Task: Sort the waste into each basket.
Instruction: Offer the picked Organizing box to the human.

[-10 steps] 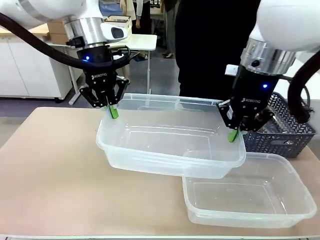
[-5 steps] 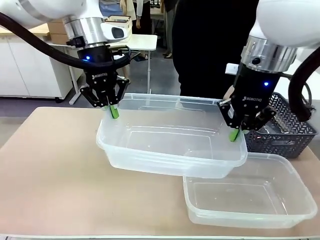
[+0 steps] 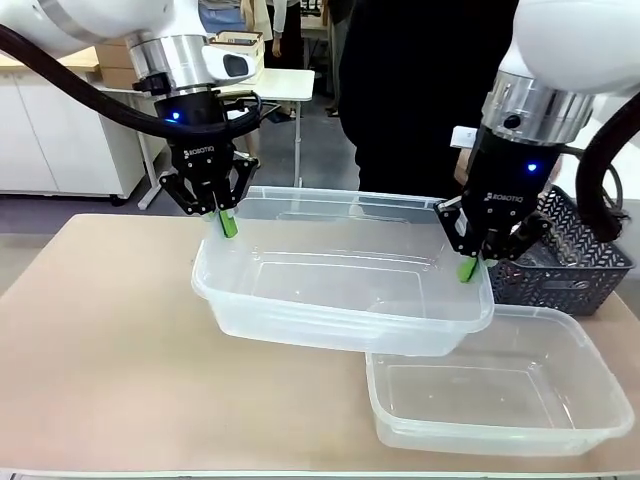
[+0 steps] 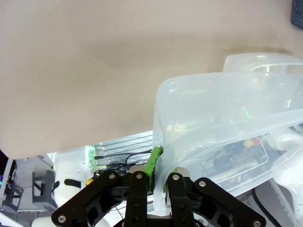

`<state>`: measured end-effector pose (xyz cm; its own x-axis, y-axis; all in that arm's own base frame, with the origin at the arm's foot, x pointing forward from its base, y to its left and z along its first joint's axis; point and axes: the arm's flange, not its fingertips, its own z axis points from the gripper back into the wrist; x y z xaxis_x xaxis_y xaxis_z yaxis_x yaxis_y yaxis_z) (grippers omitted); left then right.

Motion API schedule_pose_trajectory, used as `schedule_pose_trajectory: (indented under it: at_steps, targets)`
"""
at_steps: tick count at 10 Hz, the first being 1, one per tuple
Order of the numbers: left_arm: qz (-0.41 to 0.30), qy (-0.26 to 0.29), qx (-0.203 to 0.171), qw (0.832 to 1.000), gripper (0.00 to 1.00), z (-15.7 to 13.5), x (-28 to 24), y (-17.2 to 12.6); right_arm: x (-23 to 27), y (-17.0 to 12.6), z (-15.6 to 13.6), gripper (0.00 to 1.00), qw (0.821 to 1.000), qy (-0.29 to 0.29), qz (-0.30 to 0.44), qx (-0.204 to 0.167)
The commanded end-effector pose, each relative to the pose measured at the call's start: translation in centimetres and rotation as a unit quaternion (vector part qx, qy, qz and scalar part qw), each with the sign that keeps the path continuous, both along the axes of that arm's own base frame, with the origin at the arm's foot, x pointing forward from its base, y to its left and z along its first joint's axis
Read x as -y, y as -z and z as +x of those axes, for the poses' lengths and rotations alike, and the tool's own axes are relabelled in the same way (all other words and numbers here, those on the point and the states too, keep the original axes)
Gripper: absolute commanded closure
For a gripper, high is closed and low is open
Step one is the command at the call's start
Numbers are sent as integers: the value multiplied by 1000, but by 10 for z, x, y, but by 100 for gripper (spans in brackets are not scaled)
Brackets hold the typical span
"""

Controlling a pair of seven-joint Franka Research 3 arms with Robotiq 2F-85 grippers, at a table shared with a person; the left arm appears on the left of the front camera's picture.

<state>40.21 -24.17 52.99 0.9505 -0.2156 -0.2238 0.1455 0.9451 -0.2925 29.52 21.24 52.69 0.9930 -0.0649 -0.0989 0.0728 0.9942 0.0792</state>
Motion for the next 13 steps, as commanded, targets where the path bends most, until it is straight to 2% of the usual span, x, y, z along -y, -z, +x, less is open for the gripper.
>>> schedule_pose_trajectory:
  at_steps: [1,13]
  targets:
    - [-11,-5,0,1000,94,-3,-2,-8,1,2,3,95,1000,-6,-7,-7]
    - [-11,-5,0,1000,94,-3,-2,-8,1,2,3,95,1000,-6,-7,-7]
